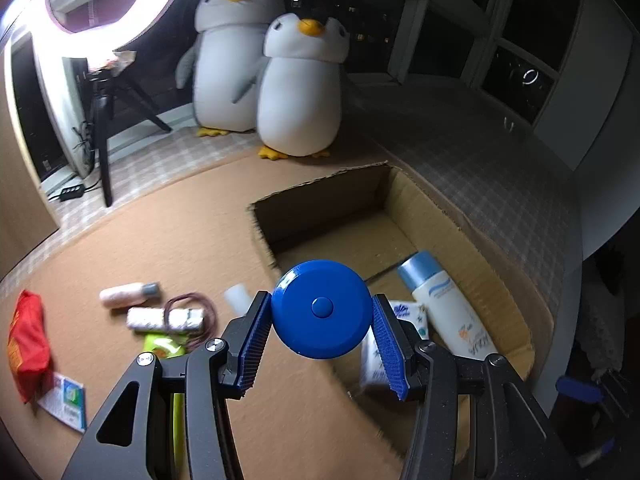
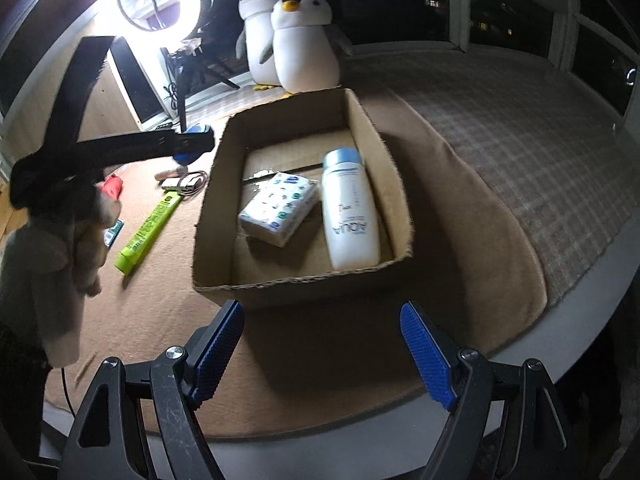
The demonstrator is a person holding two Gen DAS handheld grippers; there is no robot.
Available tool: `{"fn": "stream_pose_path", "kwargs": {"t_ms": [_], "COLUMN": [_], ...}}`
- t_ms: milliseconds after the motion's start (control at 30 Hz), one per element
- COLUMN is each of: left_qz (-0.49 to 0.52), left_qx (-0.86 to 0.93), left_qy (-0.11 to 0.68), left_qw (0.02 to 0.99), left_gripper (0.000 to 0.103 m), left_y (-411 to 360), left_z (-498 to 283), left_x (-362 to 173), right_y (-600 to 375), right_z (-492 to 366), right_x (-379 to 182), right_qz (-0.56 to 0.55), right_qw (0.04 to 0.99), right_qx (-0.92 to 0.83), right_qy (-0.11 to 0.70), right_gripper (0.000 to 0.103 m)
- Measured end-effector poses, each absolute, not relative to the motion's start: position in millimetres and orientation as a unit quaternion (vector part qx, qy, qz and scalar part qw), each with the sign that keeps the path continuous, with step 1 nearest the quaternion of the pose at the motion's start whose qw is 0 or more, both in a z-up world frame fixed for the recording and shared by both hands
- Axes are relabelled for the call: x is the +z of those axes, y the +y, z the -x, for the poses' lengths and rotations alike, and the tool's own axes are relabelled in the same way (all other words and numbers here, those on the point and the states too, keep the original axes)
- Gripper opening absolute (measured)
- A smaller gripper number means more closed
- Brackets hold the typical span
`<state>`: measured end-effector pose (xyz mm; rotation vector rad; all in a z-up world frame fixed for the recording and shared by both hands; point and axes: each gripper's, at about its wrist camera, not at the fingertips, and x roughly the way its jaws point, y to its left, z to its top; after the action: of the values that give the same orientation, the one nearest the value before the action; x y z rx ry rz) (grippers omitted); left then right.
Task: Organize objects
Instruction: 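Lower the tape measure into the box and open the left gripper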
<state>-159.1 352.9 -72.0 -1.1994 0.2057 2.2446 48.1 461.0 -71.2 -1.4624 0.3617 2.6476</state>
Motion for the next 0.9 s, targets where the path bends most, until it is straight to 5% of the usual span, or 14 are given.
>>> {"fn": "stream_pose_path", "kwargs": {"t_ms": [267,400,900], "left_qz": [0.457,0.457,0.454], "left_qx": [0.834,0.832,0.845], "left_qy": [0.091,0.081,0.066], "left_qw": [0.295,0.304,0.275], "left_gripper": [0.054,0.082,0.082], "left_y": [387.0,387.6,329.4], "left_z": [167.4,167.7,169.0], "left_x": [-89.7,-89.3,-80.7], "right_y": [474.0,477.1,453.9], "right_z": [-49.4,-49.0,-38.1], "right_x": [-79.2,-80.2,-82.7], "right_qz": [0.487,0.489,0.496], "right_qw": [0.053,0.052,0.027], "right_qx": [0.862,0.860,0.857], "right_qy": [0.129,0.135,0.133], "right_gripper": [0.077,0.077,0.077]}}
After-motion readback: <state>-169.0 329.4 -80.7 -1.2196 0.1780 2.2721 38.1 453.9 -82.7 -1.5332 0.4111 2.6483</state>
